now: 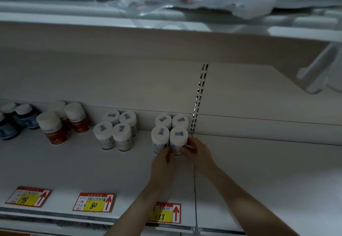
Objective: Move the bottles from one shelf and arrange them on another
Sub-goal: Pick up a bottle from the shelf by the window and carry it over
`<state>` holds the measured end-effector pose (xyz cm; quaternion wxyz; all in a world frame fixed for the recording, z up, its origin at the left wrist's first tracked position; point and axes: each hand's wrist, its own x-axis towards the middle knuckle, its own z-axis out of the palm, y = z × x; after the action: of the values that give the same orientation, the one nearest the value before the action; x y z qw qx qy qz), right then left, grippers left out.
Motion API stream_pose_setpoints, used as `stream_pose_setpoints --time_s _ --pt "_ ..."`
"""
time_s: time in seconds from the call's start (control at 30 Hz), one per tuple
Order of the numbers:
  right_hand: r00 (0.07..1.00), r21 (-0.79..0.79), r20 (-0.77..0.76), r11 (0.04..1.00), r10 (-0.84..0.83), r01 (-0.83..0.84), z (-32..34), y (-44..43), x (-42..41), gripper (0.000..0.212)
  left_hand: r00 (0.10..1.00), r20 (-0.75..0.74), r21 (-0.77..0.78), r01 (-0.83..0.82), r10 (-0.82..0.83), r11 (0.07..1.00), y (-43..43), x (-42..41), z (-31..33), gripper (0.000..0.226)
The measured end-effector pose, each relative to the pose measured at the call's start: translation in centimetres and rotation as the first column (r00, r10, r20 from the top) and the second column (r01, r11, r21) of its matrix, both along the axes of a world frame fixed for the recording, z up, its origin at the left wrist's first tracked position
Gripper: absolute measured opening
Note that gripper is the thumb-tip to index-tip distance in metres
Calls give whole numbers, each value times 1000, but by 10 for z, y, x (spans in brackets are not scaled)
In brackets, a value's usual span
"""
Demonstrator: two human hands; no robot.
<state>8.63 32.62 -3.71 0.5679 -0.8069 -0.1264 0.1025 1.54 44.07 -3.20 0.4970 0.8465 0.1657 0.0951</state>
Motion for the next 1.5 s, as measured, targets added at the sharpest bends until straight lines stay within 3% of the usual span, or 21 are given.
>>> stream_pose_setpoints --time_s 0.1,0.37,0.53,0.77,0.9,1.0,1.17,1.5 --pt "1000 -31 -3 999 -22 22 4 -1 -4 40 1000 -2 5 4 -4 1000 1 -7 4 30" --pt "975 -159 90 964 -201 214 9 -29 -35 30 997 12 -61 81 -81 995 -30 -21 12 15" --pt "949 -148 70 938 -307 314 20 -81 -51 31 981 33 -77 191 -189 979 -78 -19 27 26" --pt "881 -94 95 877 -463 471 48 -207 -73 28 945 91 -89 322 -314 943 -185 -11 47 30" --pt "842 -110 112 835 -528 539 64 -306 -93 30 898 152 -92 429 -413 899 -281 -11 57 17" --pt "779 -87 115 775 -617 626 71 -392 -113 28 848 179 -91 519 -499 850 -365 -15 58 13" --pt "678 -157 174 660 -714 735 77 -517 -143 31 798 179 -112 597 -575 794 -479 -25 64 25" --pt "639 -106 158 631 -753 769 56 -620 -118 34 770 63 -103 638 -635 764 -583 27 50 33"
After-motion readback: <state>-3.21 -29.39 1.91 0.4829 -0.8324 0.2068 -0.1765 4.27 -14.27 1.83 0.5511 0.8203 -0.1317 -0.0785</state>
